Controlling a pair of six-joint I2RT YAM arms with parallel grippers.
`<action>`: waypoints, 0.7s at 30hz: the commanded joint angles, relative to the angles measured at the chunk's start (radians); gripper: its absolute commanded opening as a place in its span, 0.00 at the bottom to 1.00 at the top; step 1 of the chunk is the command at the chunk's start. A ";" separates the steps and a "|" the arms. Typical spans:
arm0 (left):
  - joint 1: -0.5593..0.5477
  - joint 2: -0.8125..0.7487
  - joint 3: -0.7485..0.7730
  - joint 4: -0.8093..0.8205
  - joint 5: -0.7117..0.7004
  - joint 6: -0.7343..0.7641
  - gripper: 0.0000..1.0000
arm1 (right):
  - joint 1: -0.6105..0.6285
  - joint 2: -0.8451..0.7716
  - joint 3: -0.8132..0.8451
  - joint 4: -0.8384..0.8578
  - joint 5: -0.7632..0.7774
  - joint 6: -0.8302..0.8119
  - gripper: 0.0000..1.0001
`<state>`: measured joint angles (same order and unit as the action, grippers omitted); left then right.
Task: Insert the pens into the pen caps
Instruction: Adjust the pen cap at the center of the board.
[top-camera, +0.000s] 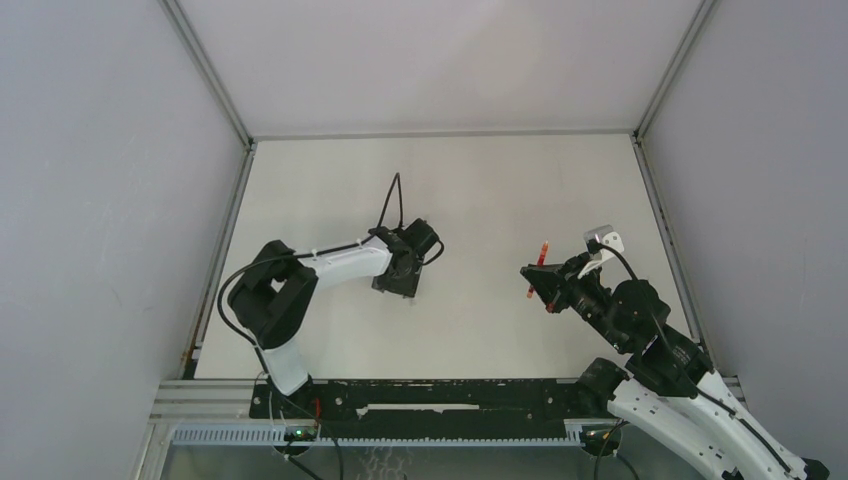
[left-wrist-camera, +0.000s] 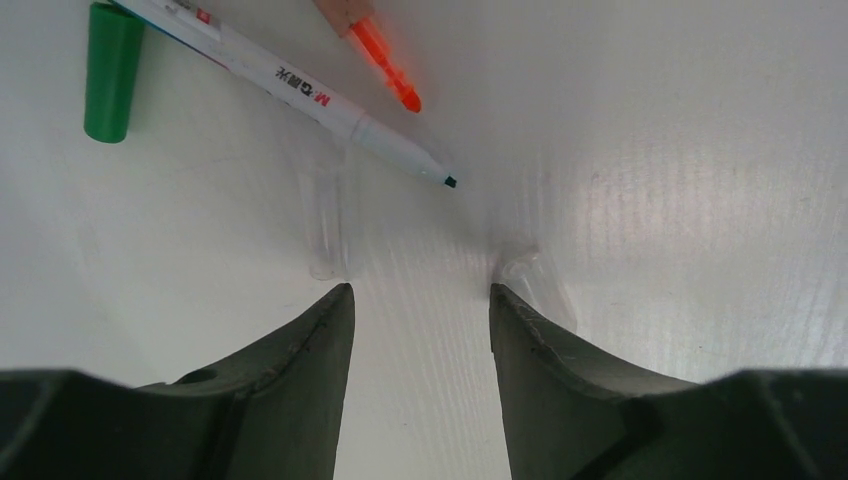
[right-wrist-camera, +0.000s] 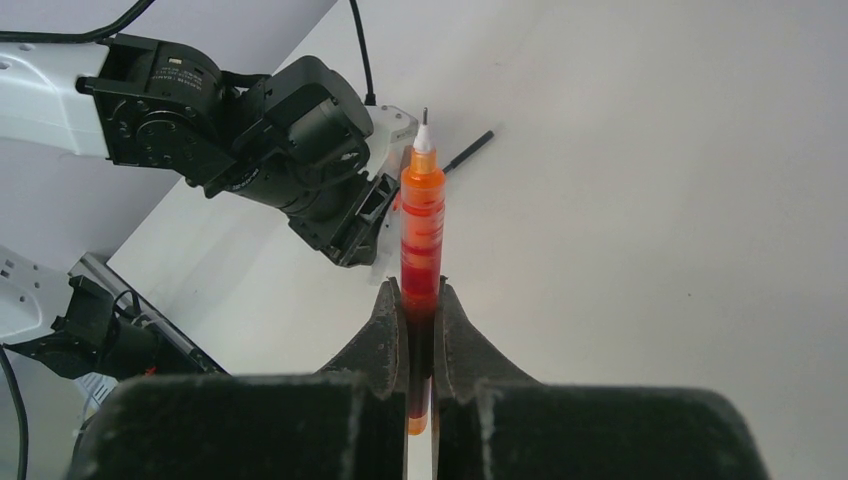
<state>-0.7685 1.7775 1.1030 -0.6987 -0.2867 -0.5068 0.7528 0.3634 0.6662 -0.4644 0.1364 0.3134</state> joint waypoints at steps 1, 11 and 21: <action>-0.019 0.050 0.000 0.027 0.033 -0.026 0.57 | -0.007 -0.006 0.006 0.033 -0.001 0.019 0.00; -0.017 0.001 0.016 -0.025 -0.045 -0.043 0.58 | -0.007 -0.010 0.006 0.029 -0.002 0.020 0.00; -0.024 -0.143 0.047 -0.073 -0.067 -0.067 0.58 | -0.009 -0.009 0.005 0.026 -0.002 0.025 0.00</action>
<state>-0.7853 1.7157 1.1072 -0.7647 -0.3485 -0.5503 0.7521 0.3599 0.6662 -0.4683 0.1364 0.3199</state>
